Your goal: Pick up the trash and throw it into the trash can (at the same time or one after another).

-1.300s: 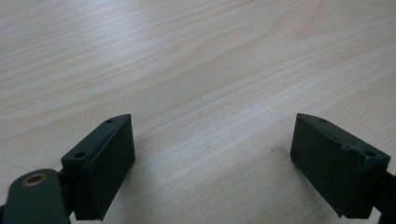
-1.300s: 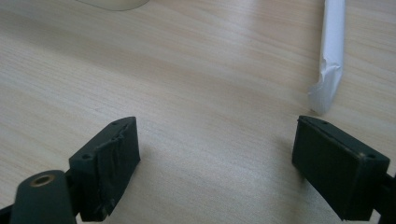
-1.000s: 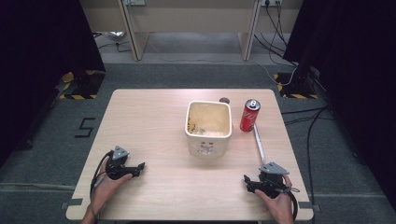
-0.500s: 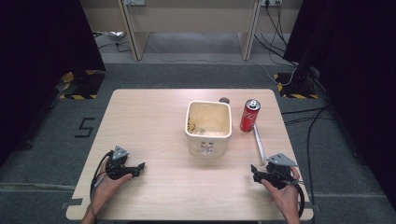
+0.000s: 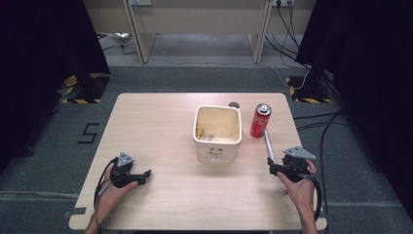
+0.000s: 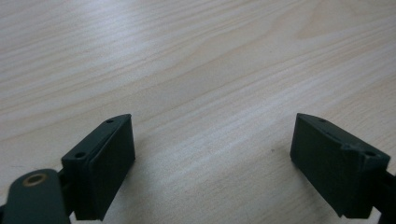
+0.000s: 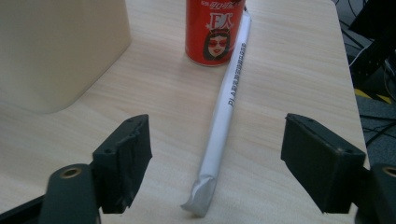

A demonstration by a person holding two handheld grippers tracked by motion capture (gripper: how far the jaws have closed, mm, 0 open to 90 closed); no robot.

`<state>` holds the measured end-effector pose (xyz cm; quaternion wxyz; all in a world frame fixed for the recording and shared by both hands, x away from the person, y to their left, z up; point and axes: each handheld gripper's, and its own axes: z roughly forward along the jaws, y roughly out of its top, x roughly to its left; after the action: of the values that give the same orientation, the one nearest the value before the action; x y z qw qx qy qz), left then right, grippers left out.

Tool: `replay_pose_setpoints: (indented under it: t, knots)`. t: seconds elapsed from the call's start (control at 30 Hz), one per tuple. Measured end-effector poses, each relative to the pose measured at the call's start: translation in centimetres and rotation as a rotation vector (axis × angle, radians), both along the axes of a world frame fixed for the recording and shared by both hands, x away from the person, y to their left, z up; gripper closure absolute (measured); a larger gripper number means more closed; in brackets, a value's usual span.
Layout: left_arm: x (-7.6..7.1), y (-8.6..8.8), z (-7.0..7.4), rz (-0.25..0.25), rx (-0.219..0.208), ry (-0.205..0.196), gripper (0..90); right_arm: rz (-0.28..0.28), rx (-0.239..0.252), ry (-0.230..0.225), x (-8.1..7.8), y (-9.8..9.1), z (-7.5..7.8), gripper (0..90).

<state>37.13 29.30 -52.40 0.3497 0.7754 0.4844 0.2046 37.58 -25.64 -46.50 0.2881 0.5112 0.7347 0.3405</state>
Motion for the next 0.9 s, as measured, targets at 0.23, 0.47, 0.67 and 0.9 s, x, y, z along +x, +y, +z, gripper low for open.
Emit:
replay_pose_setpoints:
  t: [0.23,0.47,0.67,0.9]
  knots:
    - [0.0,0.0,0.0,0.0,0.0,0.0,12.9,-0.01,-0.031,0.015,2.3,0.0,-0.7,41.9]
    - [0.0,0.0,0.0,-0.001,0.001,0.001,12.9,-0.028,-0.01,0.037,3.8,0.1,-1.7,48.7]
    - [0.0,0.0,0.0,-0.001,0.001,0.001,13.0,-0.03,-0.017,0.073,5.3,0.1,-2.8,53.6]
    - [0.0,0.0,0.0,-0.001,0.0,0.0,13.2,-0.027,-0.026,0.104,6.4,0.8,-3.4,59.3]
